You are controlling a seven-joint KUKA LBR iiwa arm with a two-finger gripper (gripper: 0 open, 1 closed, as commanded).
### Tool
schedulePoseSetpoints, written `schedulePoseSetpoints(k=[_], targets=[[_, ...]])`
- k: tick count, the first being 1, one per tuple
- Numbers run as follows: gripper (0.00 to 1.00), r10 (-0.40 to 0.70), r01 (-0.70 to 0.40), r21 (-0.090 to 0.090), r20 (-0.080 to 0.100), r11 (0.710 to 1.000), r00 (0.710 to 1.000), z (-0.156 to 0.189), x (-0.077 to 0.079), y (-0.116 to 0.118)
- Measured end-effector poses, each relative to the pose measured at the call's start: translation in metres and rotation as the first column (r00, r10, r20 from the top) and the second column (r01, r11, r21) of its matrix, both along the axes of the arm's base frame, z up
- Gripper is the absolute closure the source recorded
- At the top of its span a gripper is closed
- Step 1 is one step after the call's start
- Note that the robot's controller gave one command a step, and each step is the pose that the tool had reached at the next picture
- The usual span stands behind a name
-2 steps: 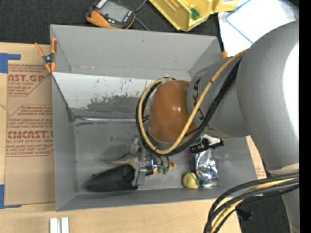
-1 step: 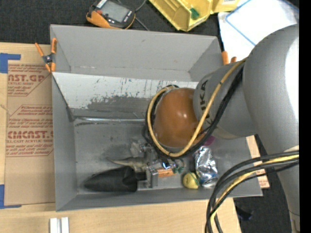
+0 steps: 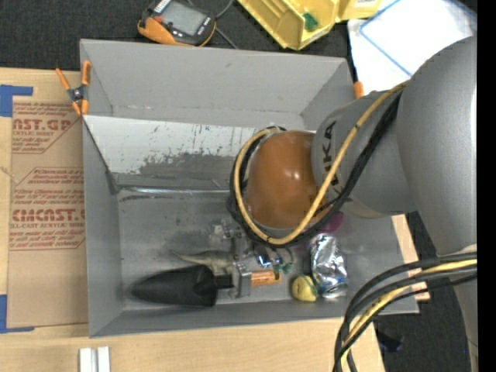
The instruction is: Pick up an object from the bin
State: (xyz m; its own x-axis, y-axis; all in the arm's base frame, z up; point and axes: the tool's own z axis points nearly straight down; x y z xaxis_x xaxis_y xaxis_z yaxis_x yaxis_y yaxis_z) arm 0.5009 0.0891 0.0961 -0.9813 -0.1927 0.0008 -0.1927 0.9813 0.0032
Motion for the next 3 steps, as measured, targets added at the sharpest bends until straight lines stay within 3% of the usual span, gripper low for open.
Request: schedulePoseSetpoints(k=[1, 2, 3], targets=[[0.00, 0.001, -0.001, 0.000, 0.008, 1.000, 1.000, 0.031, 0.006, 0.007], [0.00, 0.207, -0.207, 0.002, 0.009, 0.978, 0.978, 0.025, -0.006, 0.018], [0.00, 0.197, -0.197, 0.002, 0.012, 0.980, 0.980, 0.022, -0.006, 0.016]])
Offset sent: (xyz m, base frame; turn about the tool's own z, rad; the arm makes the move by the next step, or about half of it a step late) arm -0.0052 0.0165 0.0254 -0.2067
